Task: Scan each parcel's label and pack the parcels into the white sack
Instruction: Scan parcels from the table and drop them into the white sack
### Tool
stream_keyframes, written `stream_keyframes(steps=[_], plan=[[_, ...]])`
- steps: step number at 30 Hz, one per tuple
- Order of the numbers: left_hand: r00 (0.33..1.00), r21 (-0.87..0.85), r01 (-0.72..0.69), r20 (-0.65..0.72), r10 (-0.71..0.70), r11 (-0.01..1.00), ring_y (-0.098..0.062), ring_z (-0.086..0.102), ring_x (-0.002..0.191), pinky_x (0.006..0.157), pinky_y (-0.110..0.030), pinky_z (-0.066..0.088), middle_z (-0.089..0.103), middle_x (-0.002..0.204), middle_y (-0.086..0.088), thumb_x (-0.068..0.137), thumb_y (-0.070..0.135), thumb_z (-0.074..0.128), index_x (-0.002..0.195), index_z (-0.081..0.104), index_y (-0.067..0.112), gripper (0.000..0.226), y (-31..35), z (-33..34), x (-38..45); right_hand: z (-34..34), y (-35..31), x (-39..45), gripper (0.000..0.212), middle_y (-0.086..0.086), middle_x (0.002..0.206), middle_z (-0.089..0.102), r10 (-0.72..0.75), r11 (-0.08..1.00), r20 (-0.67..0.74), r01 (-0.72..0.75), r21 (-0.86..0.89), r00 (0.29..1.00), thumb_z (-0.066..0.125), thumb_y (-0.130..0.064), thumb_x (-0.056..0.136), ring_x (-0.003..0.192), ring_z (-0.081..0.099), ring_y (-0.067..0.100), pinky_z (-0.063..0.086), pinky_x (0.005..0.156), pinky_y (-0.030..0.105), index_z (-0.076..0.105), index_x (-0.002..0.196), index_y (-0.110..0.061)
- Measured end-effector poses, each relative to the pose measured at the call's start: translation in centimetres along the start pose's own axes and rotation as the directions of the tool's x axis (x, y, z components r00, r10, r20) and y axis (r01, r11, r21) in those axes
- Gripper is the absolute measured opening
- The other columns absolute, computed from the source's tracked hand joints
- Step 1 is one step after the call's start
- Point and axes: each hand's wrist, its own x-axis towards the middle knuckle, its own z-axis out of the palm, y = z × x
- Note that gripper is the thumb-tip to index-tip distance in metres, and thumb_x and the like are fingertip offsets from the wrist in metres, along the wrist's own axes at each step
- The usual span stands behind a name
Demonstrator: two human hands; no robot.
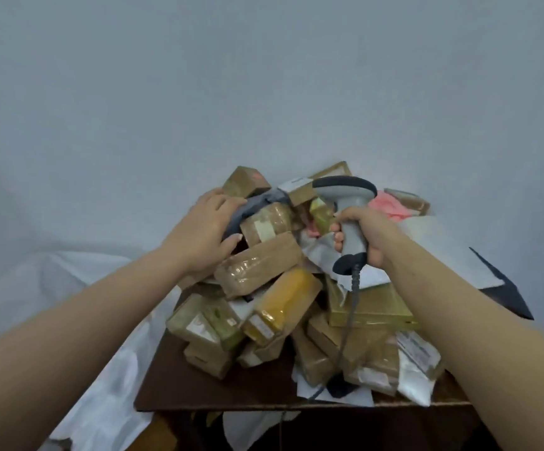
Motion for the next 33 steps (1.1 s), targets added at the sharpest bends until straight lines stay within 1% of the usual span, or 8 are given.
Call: stream_keyframes(steps=[3, 6, 10, 15, 17, 23, 27, 33], plan=[[0.992, 0.033, 0.129, -0.001, -0.129, 0.991, -0.034, 0.020, 0.144, 0.117, -0.039, 0.019, 0.043, 0.145, -0.013, 0.093, 0.026, 0.057, 0.144, 0.040, 0.008, 0.057, -3.8, -1.6, -2.9, 4.3, 0.3, 1.9, 0.004, 0.008, 0.049, 0.053, 0.060, 0.997, 0.000, -0.060, -0.051, 0.998, 0.049, -0.003, 0.096, 0.037, 0.048, 0.014, 0.046, 0.039, 0.022, 0.048, 0.092, -0.004], [0.971, 0.031, 0.236, 0.019, -0.237, 0.971, -0.031, 0.015, 0.146, 0.117, -0.040, 0.020, 0.039, 0.148, -0.012, 0.095, 0.023, 0.056, 0.147, 0.035, 0.011, 0.058, -6.7, -1.7, -4.5, 7.5, 0.5, 3.3, 0.001, 0.012, 0.059, 0.053, 0.087, 0.992, 0.006, -0.086, -0.088, 0.996, 0.049, -0.002, 0.096, 0.038, 0.053, 0.016, 0.050, 0.040, 0.025, 0.048, 0.096, -0.003], [0.943, 0.004, 0.327, 0.063, -0.327, 0.945, -0.029, 0.014, 0.147, 0.116, -0.041, 0.021, 0.035, 0.150, -0.012, 0.095, 0.025, 0.056, 0.149, 0.031, 0.014, 0.060, -8.8, -0.5, -4.1, 9.5, 0.2, 5.9, 0.010, 0.015, 0.069, 0.059, 0.123, 0.989, -0.003, -0.123, -0.086, 0.992, 0.054, -0.006, 0.095, 0.043, 0.061, 0.018, 0.058, 0.047, 0.033, 0.053, 0.101, 0.002], [0.931, -0.001, 0.356, 0.092, -0.354, 0.935, -0.030, 0.023, 0.141, 0.113, -0.037, 0.024, 0.037, 0.146, -0.015, 0.094, 0.023, 0.057, 0.148, 0.032, 0.013, 0.061, -9.9, 1.7, -1.1, 10.2, -0.8, 9.9, 0.010, 0.014, 0.064, 0.059, 0.163, 0.986, 0.025, -0.164, 0.014, 0.986, 0.051, -0.011, 0.098, 0.039, 0.059, 0.017, 0.054, 0.041, 0.028, 0.052, 0.096, -0.001], [0.927, 0.009, 0.359, 0.111, -0.357, 0.933, -0.028, 0.024, 0.140, 0.112, -0.035, 0.024, 0.037, 0.146, -0.013, 0.094, 0.025, 0.057, 0.148, 0.031, 0.015, 0.061, -10.5, 2.6, 0.1, 10.5, -1.2, 11.5, 0.011, 0.015, 0.068, 0.058, 0.167, 0.983, 0.019, -0.168, 0.068, 0.986, 0.049, -0.011, 0.099, 0.038, 0.057, 0.017, 0.051, 0.039, 0.026, 0.049, 0.094, -0.002], [0.921, -0.011, 0.374, 0.123, -0.370, 0.927, -0.025, 0.026, 0.140, 0.113, -0.036, 0.026, 0.036, 0.148, -0.008, 0.094, 0.030, 0.058, 0.148, 0.031, 0.019, 0.061, -13.1, 4.6, 3.6, 11.2, -1.9, 15.1, 0.015, 0.015, 0.075, 0.055, 0.170, 0.971, 0.020, -0.171, 0.169, 0.985, 0.046, -0.009, 0.099, 0.050, 0.052, 0.016, 0.049, 0.038, 0.023, 0.047, 0.086, -0.003], [0.922, -0.048, 0.373, 0.133, -0.365, 0.926, -0.025, 0.028, 0.140, 0.113, -0.036, 0.027, 0.037, 0.150, -0.007, 0.095, 0.031, 0.057, 0.148, 0.032, 0.017, 0.060, -15.0, 6.0, 6.3, 11.5, -2.0, 17.4, 0.013, 0.015, 0.076, 0.054, 0.193, 0.953, 0.014, -0.191, 0.234, 0.981, 0.045, -0.010, 0.099, 0.036, 0.053, 0.013, 0.050, 0.039, 0.022, 0.047, 0.089, -0.002], [0.948, -0.120, 0.310, 0.117, -0.297, 0.943, -0.027, 0.036, 0.135, 0.109, -0.038, 0.033, 0.040, 0.147, -0.010, 0.093, 0.031, 0.059, 0.146, 0.034, 0.014, 0.061, -16.6, 8.7, 13.4, 11.7, -1.8, 19.6, 0.014, 0.015, 0.073, 0.055, 0.202, 0.938, -0.065, -0.174, 0.300, 0.977, 0.046, -0.011, 0.100, 0.034, 0.053, 0.013, 0.051, 0.039, 0.023, 0.047, 0.091, 0.000]])
